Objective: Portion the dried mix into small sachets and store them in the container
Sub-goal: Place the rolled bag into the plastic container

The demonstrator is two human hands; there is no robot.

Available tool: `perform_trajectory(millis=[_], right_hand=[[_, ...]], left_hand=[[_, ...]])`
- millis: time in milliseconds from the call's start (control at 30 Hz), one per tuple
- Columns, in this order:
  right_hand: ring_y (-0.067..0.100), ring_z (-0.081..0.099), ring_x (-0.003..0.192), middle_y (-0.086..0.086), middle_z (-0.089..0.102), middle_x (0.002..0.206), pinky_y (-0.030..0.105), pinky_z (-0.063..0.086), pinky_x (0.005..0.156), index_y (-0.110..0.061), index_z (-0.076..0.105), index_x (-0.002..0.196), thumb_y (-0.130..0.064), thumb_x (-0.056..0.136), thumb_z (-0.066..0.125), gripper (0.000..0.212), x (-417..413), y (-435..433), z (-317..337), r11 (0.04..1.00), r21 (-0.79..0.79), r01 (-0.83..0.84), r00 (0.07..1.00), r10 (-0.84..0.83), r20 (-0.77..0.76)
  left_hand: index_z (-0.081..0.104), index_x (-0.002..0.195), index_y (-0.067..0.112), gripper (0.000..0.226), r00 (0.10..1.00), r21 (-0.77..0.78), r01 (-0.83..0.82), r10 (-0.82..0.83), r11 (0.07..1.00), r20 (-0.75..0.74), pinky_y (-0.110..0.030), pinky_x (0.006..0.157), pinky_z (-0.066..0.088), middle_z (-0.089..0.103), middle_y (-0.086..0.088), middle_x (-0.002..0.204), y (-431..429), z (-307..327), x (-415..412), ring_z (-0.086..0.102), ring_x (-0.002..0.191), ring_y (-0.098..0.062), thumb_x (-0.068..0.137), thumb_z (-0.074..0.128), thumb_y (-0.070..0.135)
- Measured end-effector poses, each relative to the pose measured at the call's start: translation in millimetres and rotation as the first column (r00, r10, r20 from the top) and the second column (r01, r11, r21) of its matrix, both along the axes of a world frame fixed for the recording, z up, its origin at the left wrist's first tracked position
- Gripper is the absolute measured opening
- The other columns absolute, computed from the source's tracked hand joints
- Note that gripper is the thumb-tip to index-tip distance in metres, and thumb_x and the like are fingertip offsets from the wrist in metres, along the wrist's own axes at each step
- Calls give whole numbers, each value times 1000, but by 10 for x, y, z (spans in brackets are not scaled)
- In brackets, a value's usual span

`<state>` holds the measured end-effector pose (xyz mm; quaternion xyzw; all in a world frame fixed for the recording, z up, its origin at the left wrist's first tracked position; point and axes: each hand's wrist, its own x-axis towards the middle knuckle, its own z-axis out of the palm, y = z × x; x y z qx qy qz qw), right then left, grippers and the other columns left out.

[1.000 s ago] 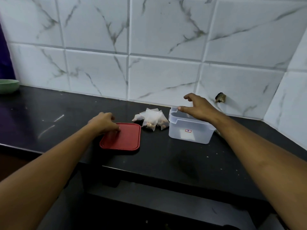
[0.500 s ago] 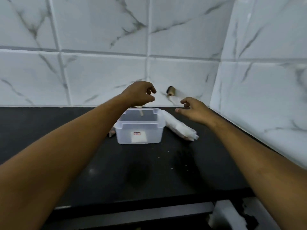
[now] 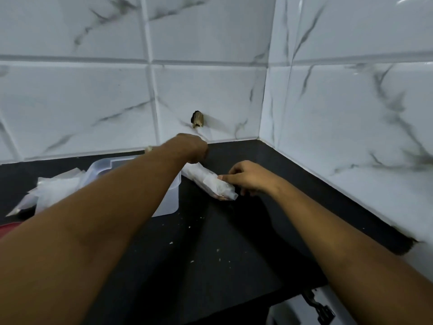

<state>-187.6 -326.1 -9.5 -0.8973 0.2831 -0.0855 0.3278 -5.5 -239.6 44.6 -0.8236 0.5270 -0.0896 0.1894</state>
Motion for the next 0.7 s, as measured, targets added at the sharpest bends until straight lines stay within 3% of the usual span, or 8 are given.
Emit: perform_trajectory(millis=[167, 233, 333, 433, 567, 700], right_hand=[[14, 60, 62, 11, 73, 82, 26, 44, 50, -11, 77, 103, -39, 93, 75, 30, 141, -41, -25, 996, 51, -70, 997, 71, -26], [17, 61, 65, 13, 74, 83, 26, 44, 49, -15, 79, 100, -31, 93, 75, 18, 186, -45, -47, 995, 67, -71, 997, 73, -32], [14, 63, 64, 9, 75, 82, 22, 45, 46, -17, 80, 95, -22, 92, 75, 8, 235, -46, -70, 997, 54, -48, 999, 48, -2], [13, 67, 69, 2, 74, 82, 22, 49, 49, -18, 79, 91, -15, 90, 74, 6, 230, -39, -83, 1000, 23, -17, 999, 16, 46], [15, 71, 77, -5, 73, 79, 34, 58, 63, -25, 76, 78, -14, 85, 76, 12, 161, -71, 7, 992, -107, 58, 990, -44, 134], [9, 66, 70, -12, 69, 73, 30, 52, 63, -26, 73, 72, -13, 86, 75, 20, 98, 4, 375, 979, -155, 134, 962, -90, 258]], left_hand=[[55, 148, 24, 54, 993, 194, -64, 81, 979, -82, -38, 97, 52, 61, -7, 139, -191, -123, 217, 62, 116, -27, 98, 57, 3], [60, 142, 19, 46, 992, 237, -82, 103, 968, -78, -38, 93, 54, 64, -8, 131, -229, -113, 234, 63, 103, -25, 97, 62, 7], [63, 137, 16, 40, 996, 228, -71, 83, 971, -40, -32, 87, 47, 65, -8, 132, -232, -90, 212, 60, 104, -23, 97, 68, 17], [65, 135, 18, 40, 996, 149, -58, 68, 987, -64, -33, 87, 47, 67, -6, 130, -198, -63, 235, 61, 105, -22, 96, 72, 23], [67, 127, 35, 33, 999, -72, 34, -35, 997, -17, -44, 106, 41, 66, 0, 130, -15, 130, 292, 56, 122, -28, 94, 71, 39], [68, 119, 34, 29, 996, -233, 80, -84, 969, -11, -42, 100, 42, 69, 5, 121, 330, 602, 238, 59, 117, -25, 95, 66, 50]])
